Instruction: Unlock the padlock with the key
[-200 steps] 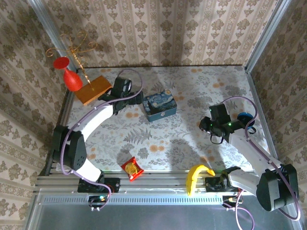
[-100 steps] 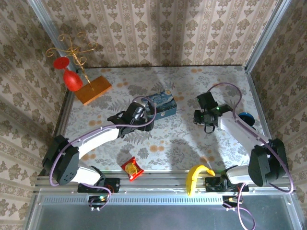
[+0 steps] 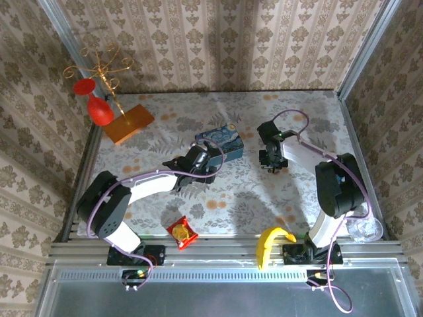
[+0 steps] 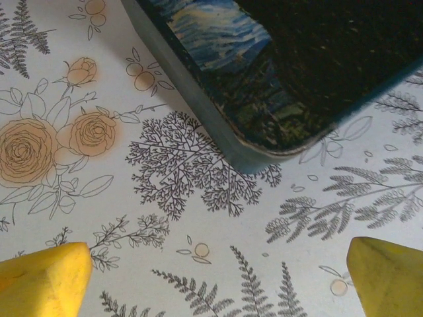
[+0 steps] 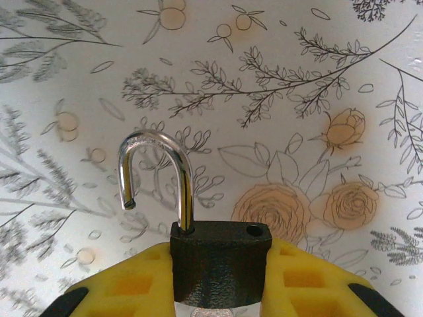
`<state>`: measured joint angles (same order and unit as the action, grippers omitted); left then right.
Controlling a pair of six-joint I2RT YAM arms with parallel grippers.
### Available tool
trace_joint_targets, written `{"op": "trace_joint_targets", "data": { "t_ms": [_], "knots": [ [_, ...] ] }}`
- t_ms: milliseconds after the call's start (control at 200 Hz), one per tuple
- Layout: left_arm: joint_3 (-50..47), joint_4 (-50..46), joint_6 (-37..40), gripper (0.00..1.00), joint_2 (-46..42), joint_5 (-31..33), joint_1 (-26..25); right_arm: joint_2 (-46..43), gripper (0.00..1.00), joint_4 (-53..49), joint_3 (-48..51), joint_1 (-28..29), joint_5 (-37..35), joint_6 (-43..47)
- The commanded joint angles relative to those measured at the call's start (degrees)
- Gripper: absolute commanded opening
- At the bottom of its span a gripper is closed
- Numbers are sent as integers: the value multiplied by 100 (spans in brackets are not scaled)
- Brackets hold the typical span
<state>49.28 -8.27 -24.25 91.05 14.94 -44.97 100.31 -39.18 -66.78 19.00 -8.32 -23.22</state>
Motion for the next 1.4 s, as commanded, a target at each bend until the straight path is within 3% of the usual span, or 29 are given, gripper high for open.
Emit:
{"op": "trace_joint_targets", "data": {
  "t_ms": [0, 525, 850, 1396],
  "knots": [
    [217, 203, -179, 100, 223, 366, 34, 308, 0, -336, -283, -11, -319, 150],
    [526, 567, -413, 100, 695, 182, 865, 733, 0, -362, -559, -11, -318, 196],
    [758, 490, -435, 100, 706, 31, 999, 897, 0, -398, -812, -5, -276, 90],
    [-416, 76, -760, 100, -1049, 131, 1128, 1689, 0, -451, -1579, -36, -149, 47]
  ]
}}
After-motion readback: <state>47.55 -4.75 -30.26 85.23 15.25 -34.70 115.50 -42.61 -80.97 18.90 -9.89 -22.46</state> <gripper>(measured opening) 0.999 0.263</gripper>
